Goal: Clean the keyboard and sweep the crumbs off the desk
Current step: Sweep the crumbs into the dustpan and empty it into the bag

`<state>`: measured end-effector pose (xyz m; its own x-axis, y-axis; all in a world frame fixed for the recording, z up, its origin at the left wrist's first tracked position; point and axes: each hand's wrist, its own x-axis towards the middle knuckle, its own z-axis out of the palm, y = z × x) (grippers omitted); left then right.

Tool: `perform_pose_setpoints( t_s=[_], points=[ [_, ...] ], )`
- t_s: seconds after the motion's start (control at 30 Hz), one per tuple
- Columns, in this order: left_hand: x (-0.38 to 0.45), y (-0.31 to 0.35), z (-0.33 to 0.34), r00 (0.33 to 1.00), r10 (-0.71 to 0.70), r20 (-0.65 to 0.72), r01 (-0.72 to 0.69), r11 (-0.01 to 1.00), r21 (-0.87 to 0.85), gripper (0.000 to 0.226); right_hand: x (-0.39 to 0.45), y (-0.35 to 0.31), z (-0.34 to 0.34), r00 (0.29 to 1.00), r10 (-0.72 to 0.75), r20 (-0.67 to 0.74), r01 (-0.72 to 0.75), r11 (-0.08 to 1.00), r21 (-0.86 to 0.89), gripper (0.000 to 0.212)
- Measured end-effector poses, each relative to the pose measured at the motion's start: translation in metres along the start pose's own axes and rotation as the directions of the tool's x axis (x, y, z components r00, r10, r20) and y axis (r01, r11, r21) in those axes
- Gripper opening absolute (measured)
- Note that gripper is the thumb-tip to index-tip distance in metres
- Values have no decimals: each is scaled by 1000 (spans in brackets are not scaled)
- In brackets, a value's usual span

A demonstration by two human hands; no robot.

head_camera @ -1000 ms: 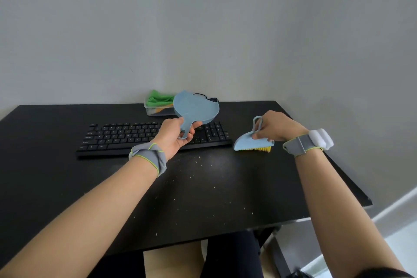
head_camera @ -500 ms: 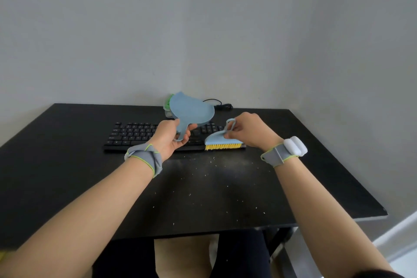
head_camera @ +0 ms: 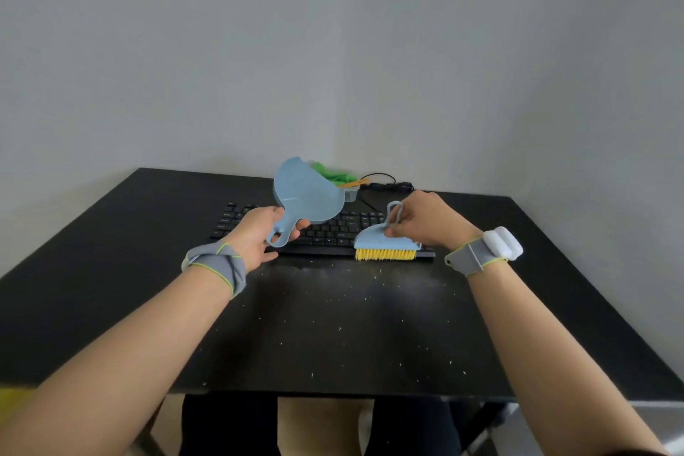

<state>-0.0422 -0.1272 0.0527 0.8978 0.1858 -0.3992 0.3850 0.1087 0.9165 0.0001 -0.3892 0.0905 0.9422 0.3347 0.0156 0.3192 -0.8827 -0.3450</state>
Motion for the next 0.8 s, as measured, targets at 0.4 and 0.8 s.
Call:
perform_pose_setpoints(
  t_s=[0.4,0.8],
  points=[
    [16,2,-3,1000,21,7,-20,997,-71,20,18,10,14,994,39,-103,-40,999,-12,30],
    [41,11,-2,999,29,18,-27,995,-97,20,41,19,20,983,56,-175,-52,998,27,19]
  ],
)
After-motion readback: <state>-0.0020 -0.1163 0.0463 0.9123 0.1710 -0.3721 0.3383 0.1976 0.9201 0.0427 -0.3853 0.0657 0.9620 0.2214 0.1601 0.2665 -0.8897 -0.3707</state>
